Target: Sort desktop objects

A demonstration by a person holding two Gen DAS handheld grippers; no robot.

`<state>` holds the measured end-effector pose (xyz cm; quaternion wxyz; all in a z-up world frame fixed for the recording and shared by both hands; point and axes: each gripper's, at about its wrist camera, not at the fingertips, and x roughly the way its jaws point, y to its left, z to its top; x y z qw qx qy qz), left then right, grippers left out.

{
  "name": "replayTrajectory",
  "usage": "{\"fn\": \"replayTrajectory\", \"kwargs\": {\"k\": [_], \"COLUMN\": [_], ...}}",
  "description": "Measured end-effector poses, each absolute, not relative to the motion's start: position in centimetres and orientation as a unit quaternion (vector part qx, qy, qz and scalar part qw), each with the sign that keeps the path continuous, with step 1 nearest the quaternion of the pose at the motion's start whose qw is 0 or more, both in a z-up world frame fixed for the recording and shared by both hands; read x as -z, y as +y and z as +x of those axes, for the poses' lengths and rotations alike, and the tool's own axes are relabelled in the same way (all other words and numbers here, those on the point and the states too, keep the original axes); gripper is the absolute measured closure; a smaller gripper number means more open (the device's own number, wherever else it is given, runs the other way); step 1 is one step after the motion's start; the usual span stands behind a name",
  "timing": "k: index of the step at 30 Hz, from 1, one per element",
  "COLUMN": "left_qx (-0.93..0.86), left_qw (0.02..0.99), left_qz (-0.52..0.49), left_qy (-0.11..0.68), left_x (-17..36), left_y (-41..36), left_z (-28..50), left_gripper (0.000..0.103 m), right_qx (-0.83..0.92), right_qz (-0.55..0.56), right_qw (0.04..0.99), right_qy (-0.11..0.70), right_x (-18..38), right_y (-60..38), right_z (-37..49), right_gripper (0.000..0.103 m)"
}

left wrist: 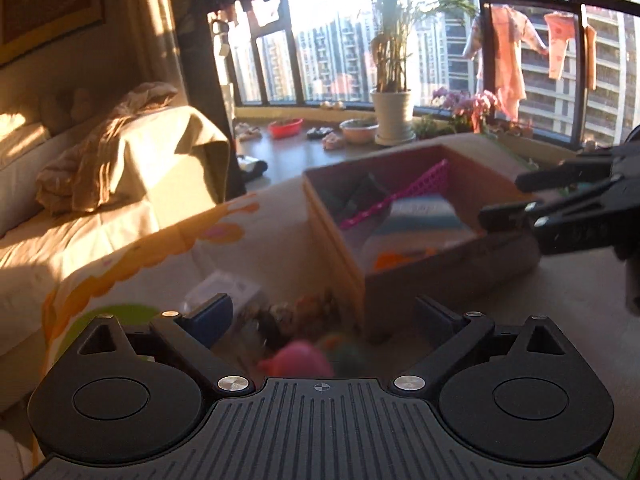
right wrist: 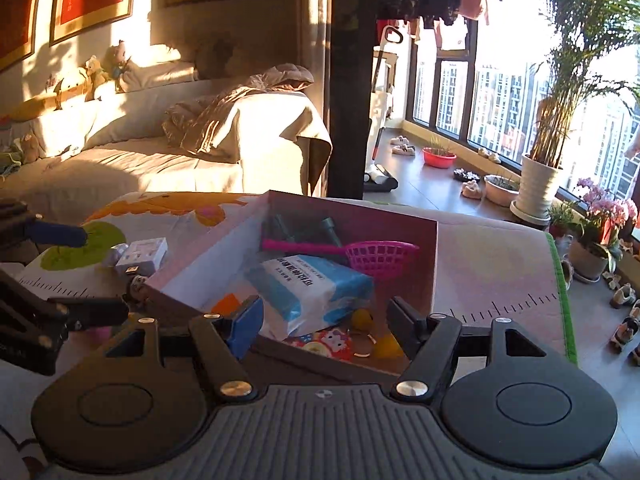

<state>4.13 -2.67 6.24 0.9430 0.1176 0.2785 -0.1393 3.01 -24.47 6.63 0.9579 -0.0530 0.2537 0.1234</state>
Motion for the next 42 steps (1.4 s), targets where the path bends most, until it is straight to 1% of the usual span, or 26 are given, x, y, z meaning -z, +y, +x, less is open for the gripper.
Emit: {"fn": "replayTrajectory", "kwargs": {"k": [2, 6, 13, 16, 18, 20, 21, 23, 24, 25, 28, 32, 36, 38, 40, 42], "left_qx": [0.127, 0.112, 0.032, 0.005, -0.005, -0.047, -0.048, -0.041, -0.035, -0.031, -0.018, 0.006, 0.02, 0.026, 0.033, 0.035], "left_qw": [0.94, 0.938, 0.943, 0.942, 0.942, 0.941, 0.941, 0.939, 0.94, 0.94, 0.94, 0.941, 0.94, 0.939, 0.938, 0.939], "left_qz": [0.117, 0.088, 0.058, 0.044, 0.036, 0.034, 0.023, -0.005, -0.011, -0.01, -0.001, 0.011, 0.022, 0.021, 0.009, -0.014], "left_qy": [0.295, 0.316, 0.326, 0.333, 0.334, 0.334, 0.335, 0.341, 0.34, 0.34, 0.34, 0.339, 0.341, 0.344, 0.346, 0.342], "left_x": [-4.9, -3.3, -3.8, -4.1, -4.3, -4.4, -4.5, -4.8, -4.9, -5.0, -4.9, -5.0, -4.8, -4.7, -4.5, -4.5], "left_y": [-1.8, 0.2, 4.2, 5.9, 6.7, 7.5, 8.1, 9.2, 9.3, 9.3, 8.3, 6.6, 5.2, 4.7, 4.5, 4.6], "left_z": [3.0, 2.0, 2.0, 2.3, 2.3, 2.7, 2.9, 2.9, 2.9, 3.0, 3.2, 3.6, 4.2, 4.6, 5.0, 5.8], "left_gripper": [0.004, 0.004, 0.003, 0.003, 0.004, 0.005, 0.005, 0.004, 0.004, 0.004, 0.004, 0.004, 0.004, 0.004, 0.004, 0.004], "right_qx": [-0.137, -0.16, -0.206, -0.229, -0.236, -0.233, -0.233, -0.221, -0.224, -0.226, -0.224, -0.208, -0.143, -0.099, -0.067, -0.044], "right_qz": [-0.055, -0.046, -0.018, -0.005, -0.01, -0.009, -0.007, -0.007, -0.009, -0.009, -0.014, -0.026, -0.038, -0.035, -0.016, 0.008], "right_qw": [0.957, 0.945, 0.915, 0.909, 0.911, 0.914, 0.914, 0.917, 0.915, 0.914, 0.914, 0.919, 0.934, 0.941, 0.944, 0.946], "right_qy": [0.251, 0.283, 0.348, 0.348, 0.337, 0.333, 0.332, 0.331, 0.334, 0.336, 0.339, 0.334, 0.325, 0.321, 0.322, 0.322], "right_x": [-6.6, -5.4, -2.8, -2.5, -2.3, -2.0, -1.9, -1.8, -1.7, -1.7, -2.0, -2.5, -2.7, -2.7, -2.6, -2.3], "right_y": [-23.8, -22.1, -17.5, -14.4, -12.1, -10.5, -10.0, -9.6, -9.6, -9.8, -11.0, -14.5, -19.0, -21.4, -23.6, -25.3], "right_z": [1.5, -0.4, 0.3, 1.2, 1.6, 2.4, 2.8, 3.3, 3.4, 3.4, 2.6, 0.4, -1.6, -2.1, -2.0, -1.8], "right_gripper": [0.03, 0.03, 0.029, 0.019, 0.017, 0.017, 0.018, 0.028, 0.035, 0.038, 0.041, 0.041, 0.041, 0.039, 0.028, 0.023]}}
